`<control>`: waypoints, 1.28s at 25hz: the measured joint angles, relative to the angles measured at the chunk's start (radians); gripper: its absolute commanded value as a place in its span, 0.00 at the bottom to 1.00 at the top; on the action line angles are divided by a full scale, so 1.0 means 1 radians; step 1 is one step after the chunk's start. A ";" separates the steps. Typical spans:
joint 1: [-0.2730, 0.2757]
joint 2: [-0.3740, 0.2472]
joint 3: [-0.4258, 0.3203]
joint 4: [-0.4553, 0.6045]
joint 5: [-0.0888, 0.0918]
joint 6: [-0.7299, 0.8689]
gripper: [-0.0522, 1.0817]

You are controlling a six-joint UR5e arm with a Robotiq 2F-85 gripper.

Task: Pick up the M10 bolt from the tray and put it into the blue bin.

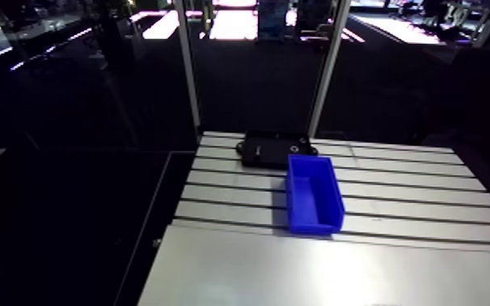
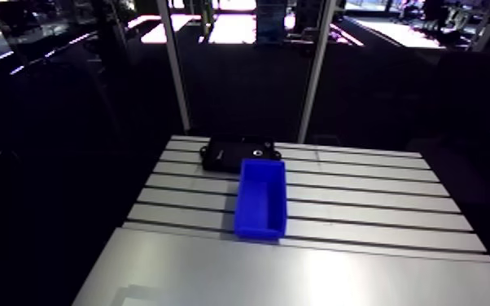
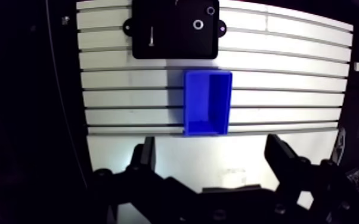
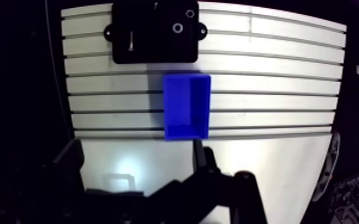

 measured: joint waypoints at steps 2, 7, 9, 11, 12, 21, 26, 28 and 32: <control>0.000 0.000 0.000 0.000 0.000 0.000 0.05; 0.002 0.001 -0.002 -0.003 0.001 0.000 0.05; 0.003 0.001 -0.001 -0.004 0.002 0.001 0.05; 0.004 0.002 0.002 -0.008 0.003 0.004 0.05; 0.004 0.002 0.004 -0.012 0.004 0.007 0.05; 0.027 0.028 0.082 -0.182 0.015 0.076 0.05; 0.043 0.061 0.141 -0.272 0.017 0.101 0.05; 0.045 0.077 0.162 -0.293 0.017 0.105 0.05; 0.046 0.108 0.195 -0.325 0.016 0.119 0.06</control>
